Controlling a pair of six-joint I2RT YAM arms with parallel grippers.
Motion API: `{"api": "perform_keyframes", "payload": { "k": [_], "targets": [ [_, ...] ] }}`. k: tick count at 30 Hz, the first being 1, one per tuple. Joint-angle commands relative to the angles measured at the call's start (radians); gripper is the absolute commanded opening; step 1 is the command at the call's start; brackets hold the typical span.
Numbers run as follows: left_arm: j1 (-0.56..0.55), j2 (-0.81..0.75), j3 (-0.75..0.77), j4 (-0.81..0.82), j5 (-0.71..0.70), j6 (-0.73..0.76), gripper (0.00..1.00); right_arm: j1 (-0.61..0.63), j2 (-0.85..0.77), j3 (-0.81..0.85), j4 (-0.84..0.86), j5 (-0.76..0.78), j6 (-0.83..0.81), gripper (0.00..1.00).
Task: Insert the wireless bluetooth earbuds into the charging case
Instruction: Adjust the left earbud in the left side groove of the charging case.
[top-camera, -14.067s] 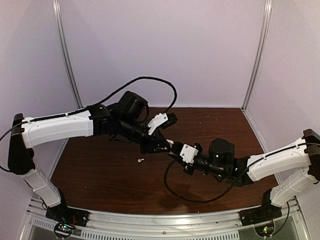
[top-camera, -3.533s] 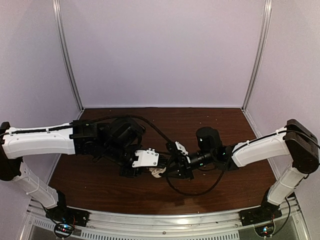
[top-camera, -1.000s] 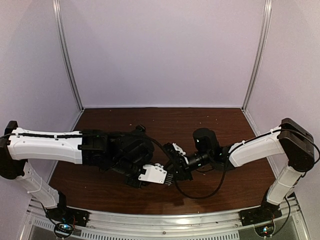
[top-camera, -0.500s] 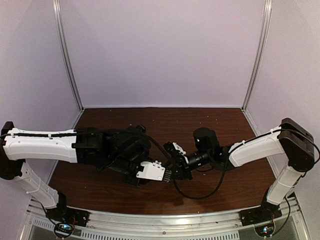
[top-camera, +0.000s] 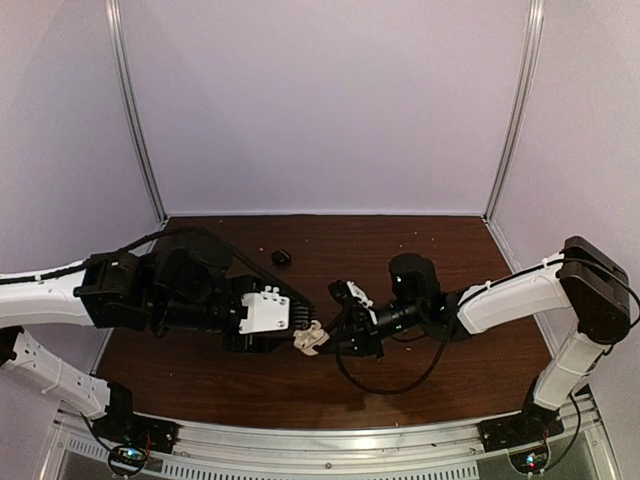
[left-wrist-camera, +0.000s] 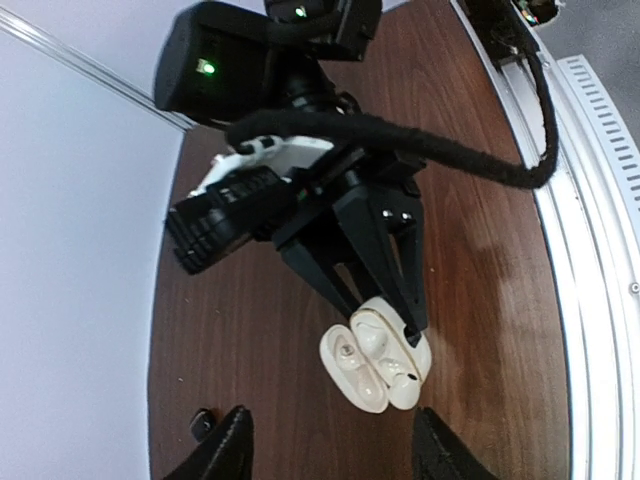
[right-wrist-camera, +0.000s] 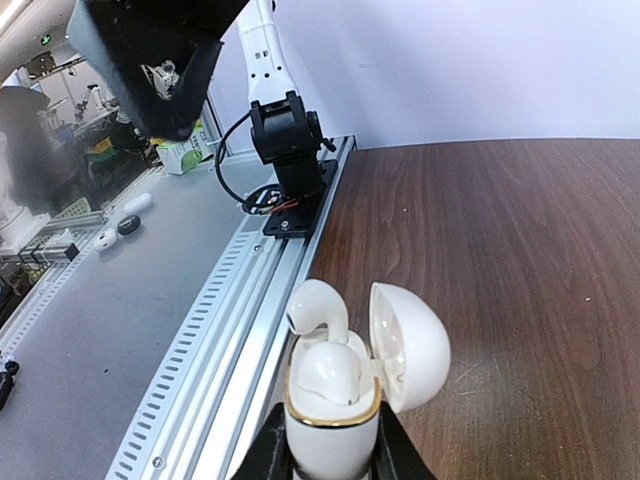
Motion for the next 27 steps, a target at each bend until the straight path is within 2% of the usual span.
{"api": "perform_keyframes", "payload": {
  "k": [1, 5, 8, 11, 19, 27],
  "targets": [
    [0.043, -0.122, -0.108, 0.256, -0.003, -0.114, 0.62, -0.014, -0.068, -0.022, 0.104, 0.027, 0.028, 0.0],
    [0.144, -0.18, -0.159, 0.366, 0.072, -0.229, 0.7, -0.026, -0.112, -0.038, 0.145, 0.052, 0.04, 0.0],
    [0.227, -0.166, -0.161, 0.401, 0.15, -0.316, 0.7, -0.038, -0.154, -0.054, 0.185, 0.069, 0.077, 0.0],
    [0.288, -0.143, -0.179, 0.468, 0.312, -0.392, 0.69, -0.054, -0.205, -0.069, 0.205, 0.089, 0.096, 0.0],
    [0.333, -0.066, -0.232, 0.699, 0.605, -0.486, 0.68, -0.109, -0.293, -0.099, 0.214, 0.1, 0.118, 0.0],
    [0.348, -0.029, -0.238, 0.785, 0.706, -0.502, 0.64, -0.11, -0.307, -0.069, 0.165, 0.056, 0.1, 0.0]
  ]
}}
